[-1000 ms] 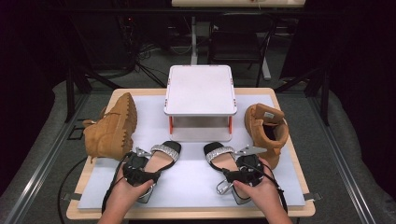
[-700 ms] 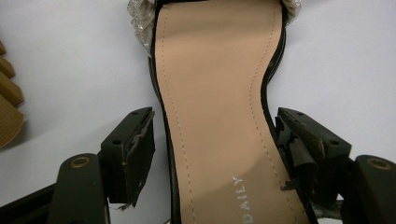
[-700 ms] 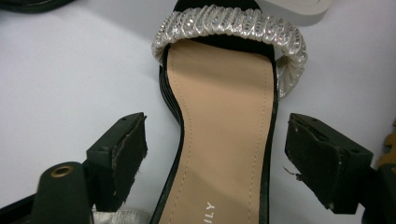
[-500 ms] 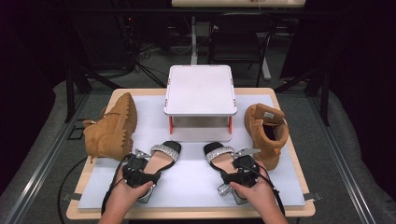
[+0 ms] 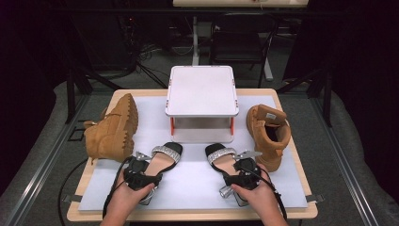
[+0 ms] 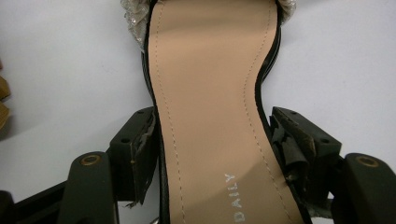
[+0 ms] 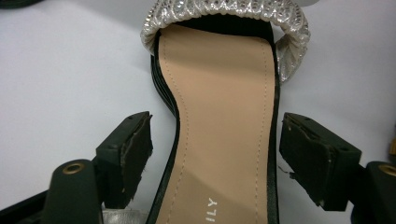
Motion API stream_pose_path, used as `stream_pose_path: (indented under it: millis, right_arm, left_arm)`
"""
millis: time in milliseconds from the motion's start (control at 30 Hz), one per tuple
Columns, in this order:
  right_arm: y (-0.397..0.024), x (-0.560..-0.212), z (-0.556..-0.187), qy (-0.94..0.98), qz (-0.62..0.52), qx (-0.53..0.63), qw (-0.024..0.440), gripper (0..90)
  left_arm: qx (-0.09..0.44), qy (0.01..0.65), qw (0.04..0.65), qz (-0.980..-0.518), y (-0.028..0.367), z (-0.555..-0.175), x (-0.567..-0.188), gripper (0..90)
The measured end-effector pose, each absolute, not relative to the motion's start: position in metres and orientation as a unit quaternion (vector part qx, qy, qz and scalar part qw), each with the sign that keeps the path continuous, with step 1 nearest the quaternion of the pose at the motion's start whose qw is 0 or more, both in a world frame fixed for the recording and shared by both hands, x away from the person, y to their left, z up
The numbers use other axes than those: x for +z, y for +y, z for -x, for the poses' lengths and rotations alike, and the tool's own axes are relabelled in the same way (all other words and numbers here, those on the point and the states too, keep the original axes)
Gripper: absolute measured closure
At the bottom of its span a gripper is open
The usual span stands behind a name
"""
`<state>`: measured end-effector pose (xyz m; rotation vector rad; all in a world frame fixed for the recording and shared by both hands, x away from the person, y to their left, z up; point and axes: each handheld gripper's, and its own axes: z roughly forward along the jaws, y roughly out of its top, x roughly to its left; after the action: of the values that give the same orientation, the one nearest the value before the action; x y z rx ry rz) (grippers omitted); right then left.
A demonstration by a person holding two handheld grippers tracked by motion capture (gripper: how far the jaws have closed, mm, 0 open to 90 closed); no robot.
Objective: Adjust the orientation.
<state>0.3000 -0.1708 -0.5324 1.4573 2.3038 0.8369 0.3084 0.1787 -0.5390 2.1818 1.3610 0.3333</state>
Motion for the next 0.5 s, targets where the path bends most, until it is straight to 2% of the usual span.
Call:
stream_pose_path:
  millis: [400, 500]
  right_arm:
    - [-0.1691, -0.5355, -0.2991, 0.797, -0.495, 0.305, 0.163, 27.9]
    - [-0.1685, -0.5355, -0.2987, 0.791, -0.513, 0.296, 0.153, 29.0]
  left_arm:
    - [0.119, 0.51, 0.277, -0.806, 0.18, -0.3082, -0.5396, 34.8]
    - [0.119, 0.51, 0.277, -0.805, 0.1802, -0.308, -0.5397, 34.8]
